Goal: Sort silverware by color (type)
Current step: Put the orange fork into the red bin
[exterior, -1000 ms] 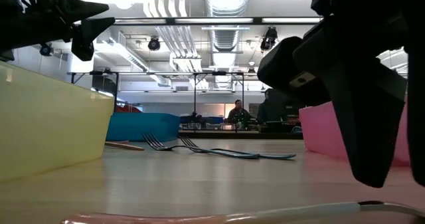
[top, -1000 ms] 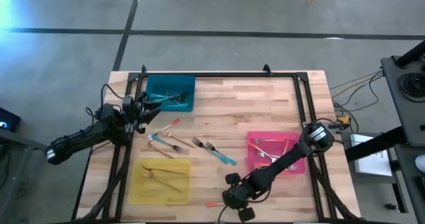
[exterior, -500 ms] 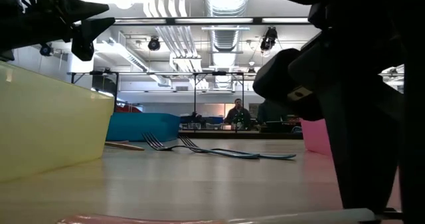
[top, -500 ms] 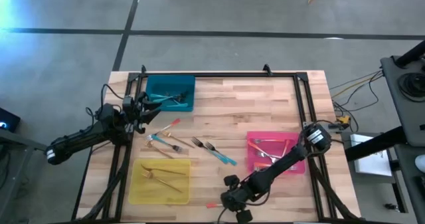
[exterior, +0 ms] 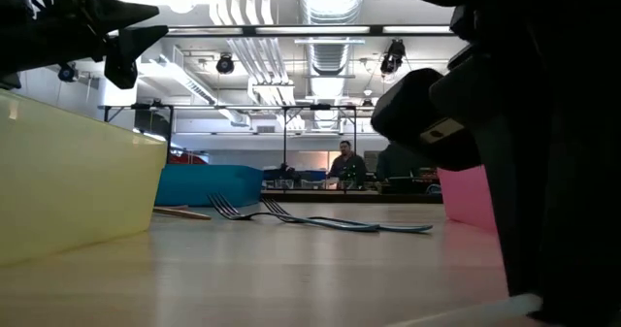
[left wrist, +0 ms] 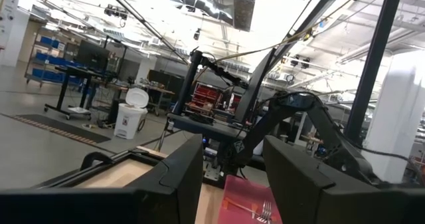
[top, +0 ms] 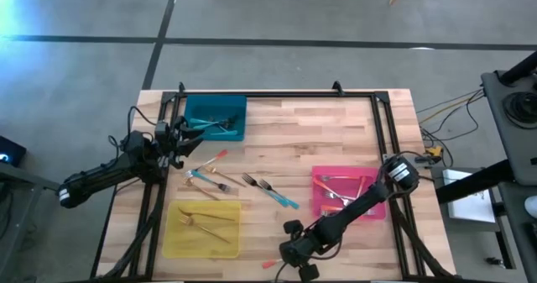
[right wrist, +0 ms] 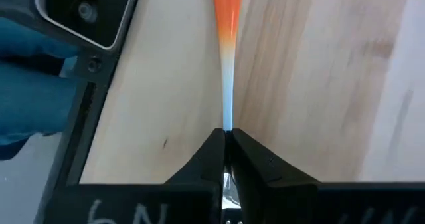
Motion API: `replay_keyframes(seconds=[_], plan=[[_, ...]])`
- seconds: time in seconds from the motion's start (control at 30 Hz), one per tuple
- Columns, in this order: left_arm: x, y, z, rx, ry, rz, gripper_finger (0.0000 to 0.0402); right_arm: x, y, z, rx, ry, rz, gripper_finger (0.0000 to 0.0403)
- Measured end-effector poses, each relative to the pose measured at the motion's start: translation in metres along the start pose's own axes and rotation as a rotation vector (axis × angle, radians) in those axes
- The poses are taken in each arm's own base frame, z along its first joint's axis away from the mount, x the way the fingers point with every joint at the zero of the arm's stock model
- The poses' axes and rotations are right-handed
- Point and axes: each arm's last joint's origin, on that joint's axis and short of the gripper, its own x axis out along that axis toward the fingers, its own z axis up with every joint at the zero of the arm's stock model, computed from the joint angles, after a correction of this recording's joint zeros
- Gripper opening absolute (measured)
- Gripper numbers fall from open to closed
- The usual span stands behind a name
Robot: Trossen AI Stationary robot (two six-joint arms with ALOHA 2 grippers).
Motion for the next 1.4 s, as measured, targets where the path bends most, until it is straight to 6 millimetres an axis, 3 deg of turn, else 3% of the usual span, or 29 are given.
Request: replay_keyframes(seconds=[0.23, 0.37, 0.57, 0.7, 0.8, 0.97, 1.13, 1.3, 1.4], plan=[[0.000, 0.000, 0.000, 0.000, 0.001, 0.000, 0.0141, -0.055, 0.012, 0.027, -0.065, -0.082, 0.013, 0.0010], [0.000, 0.000, 0.000, -0.001, 0.002, 0.001, 0.0141, -0.092, 0.012, 0.024, -0.099, -0.061, -0.034, 0.0009], [0.000, 0.000, 0.000, -0.001, 0.003, 0.001, 0.0141, -0.161, 0.000, -0.013, -0.104, 0.145, -0.145, 0.0009], [0.000, 0.000, 0.000, -0.001, 0.004, 0.002, 0.0141, -0.205, -0.014, -0.041, 0.003, 0.028, -0.153, 0.0009], [0.000, 0.000, 0.000, -0.001, 0.004, 0.002, 0.0141, -0.227, -0.026, -0.069, 0.107, -0.117, -0.211, 0.0009], [0.000, 0.000, 0.000, -0.001, 0.004, 0.001, 0.0141, -0.241, -0.047, -0.124, 0.284, -0.287, -0.269, 0.0009], [0.000, 0.000, 0.000, -0.001, 0.004, 0.001, 0.0141, -0.228, -0.065, -0.172, 0.348, -0.299, -0.306, 0.0009], [0.000, 0.000, 0.000, -0.001, 0.004, 0.002, 0.0141, -0.211, -0.076, -0.205, 0.386, -0.262, -0.323, 0.0009], [0.000, 0.000, 0.000, -0.001, 0.004, 0.002, 0.0141, -0.204, -0.080, -0.214, 0.389, -0.276, -0.315, 0.0009]])
